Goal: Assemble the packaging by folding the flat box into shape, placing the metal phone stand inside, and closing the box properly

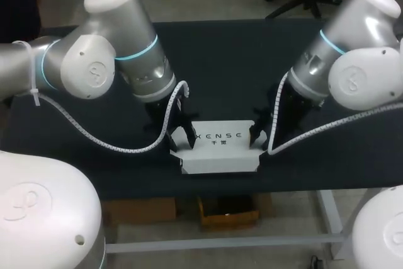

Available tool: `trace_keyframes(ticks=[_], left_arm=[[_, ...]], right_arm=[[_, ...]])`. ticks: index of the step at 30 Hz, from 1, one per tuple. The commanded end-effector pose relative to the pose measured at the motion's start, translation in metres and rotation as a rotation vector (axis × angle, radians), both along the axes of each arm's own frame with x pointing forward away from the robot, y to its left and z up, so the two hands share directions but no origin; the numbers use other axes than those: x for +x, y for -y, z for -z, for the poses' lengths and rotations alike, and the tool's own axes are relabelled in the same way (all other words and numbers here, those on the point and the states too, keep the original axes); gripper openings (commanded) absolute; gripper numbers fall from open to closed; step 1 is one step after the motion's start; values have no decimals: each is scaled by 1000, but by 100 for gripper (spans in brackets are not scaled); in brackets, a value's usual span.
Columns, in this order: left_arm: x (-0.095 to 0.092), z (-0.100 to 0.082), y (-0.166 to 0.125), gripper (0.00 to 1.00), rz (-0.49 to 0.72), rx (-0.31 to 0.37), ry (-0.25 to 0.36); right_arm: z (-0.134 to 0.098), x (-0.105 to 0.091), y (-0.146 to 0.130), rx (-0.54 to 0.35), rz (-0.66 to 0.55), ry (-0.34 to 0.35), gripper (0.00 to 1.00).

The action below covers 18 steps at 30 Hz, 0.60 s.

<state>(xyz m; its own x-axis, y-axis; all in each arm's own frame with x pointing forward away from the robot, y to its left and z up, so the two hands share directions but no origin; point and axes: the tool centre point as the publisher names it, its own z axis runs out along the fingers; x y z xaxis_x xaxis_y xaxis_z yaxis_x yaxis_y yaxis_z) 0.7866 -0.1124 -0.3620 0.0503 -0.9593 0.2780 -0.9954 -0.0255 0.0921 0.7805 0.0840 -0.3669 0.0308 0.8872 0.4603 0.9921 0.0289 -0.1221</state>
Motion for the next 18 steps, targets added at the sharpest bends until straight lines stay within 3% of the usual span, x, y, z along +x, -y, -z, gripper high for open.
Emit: trace_keyframes(ticks=[1,18], left_arm=[[0,1,3,48,-5,9,8],[0,6,1,48,-10,3,38]], right_arm=[[2,-1,1,-3,12,3,42],[9,9,0,-2,43,3,41]])
